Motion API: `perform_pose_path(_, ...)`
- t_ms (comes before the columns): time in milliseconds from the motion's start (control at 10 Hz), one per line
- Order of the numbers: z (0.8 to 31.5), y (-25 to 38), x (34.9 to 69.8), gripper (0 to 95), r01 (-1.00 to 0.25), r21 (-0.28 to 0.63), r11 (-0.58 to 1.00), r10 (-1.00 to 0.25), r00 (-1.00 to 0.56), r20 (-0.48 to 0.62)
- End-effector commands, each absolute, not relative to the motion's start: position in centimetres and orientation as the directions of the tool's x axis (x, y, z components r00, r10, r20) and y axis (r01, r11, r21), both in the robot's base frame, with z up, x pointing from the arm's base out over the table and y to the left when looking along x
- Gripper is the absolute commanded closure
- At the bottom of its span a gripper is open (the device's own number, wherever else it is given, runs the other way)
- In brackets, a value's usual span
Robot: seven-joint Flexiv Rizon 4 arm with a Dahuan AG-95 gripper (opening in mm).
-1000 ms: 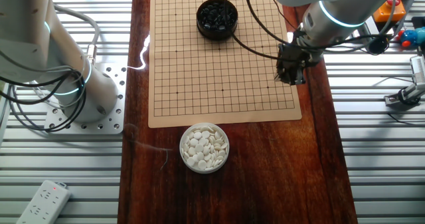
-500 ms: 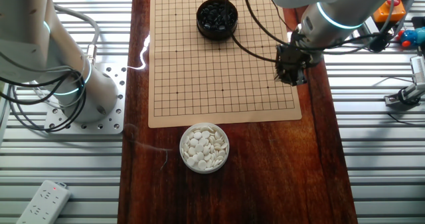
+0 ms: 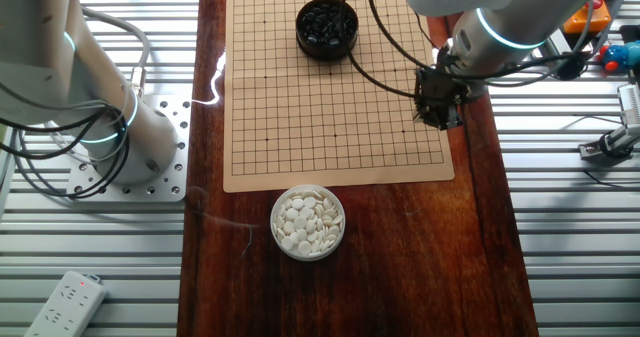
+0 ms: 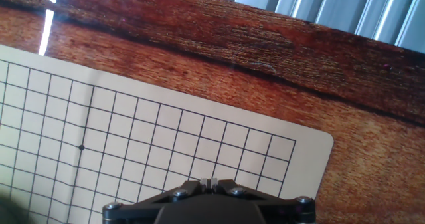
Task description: Play the first move as black on the 3-4 point in the upper right corner of the Go board
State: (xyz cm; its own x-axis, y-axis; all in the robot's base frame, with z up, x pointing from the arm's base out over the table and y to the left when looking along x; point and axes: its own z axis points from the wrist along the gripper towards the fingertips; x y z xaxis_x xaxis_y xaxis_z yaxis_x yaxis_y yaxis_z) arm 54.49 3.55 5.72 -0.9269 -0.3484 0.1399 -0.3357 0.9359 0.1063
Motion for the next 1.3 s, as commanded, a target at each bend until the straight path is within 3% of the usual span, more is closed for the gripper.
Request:
perform_pose_path(100, 5.74, 3.59, 54.54, 95.0, -0.338, 0.110, 0.935, -0.351, -0.927, 0.136)
perform_pose_path(1300, 5.74, 3.59, 54.54, 95.0, -0.313, 0.099, 0.945, -0.325, -0.933, 0.153)
